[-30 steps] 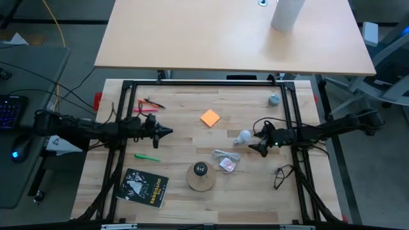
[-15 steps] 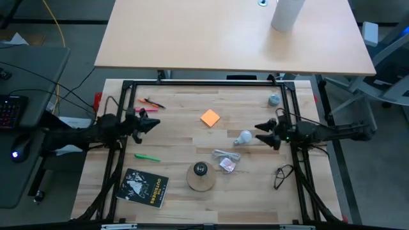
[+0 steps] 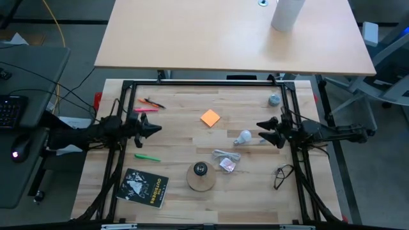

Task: Screw lightbulb
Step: Return to Home Position

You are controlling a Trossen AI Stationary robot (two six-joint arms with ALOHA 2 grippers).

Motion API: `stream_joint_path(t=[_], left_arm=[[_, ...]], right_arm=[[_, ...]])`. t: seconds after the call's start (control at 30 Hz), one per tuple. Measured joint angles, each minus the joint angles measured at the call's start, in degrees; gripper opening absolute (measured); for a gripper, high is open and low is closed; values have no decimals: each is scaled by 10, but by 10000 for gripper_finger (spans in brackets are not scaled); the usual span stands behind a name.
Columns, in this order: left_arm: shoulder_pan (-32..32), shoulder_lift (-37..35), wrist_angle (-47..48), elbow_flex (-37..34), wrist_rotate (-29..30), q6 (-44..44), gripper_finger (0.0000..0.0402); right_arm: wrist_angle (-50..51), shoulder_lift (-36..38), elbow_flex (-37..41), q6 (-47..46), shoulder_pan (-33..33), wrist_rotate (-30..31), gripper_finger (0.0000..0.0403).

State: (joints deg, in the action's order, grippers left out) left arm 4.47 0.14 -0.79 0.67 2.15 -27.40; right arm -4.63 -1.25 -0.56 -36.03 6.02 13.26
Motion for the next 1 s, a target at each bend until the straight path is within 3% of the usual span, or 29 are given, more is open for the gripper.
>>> stream_joint_path(t=[0.7,1.0], left_arm=[[-27,0,1,0,-2,2,1],[-40,0,1,0,1,160,1]], right_arm=[[17,-6,0,0,0,0,387],[17,-6,0,0,0,0,387]])
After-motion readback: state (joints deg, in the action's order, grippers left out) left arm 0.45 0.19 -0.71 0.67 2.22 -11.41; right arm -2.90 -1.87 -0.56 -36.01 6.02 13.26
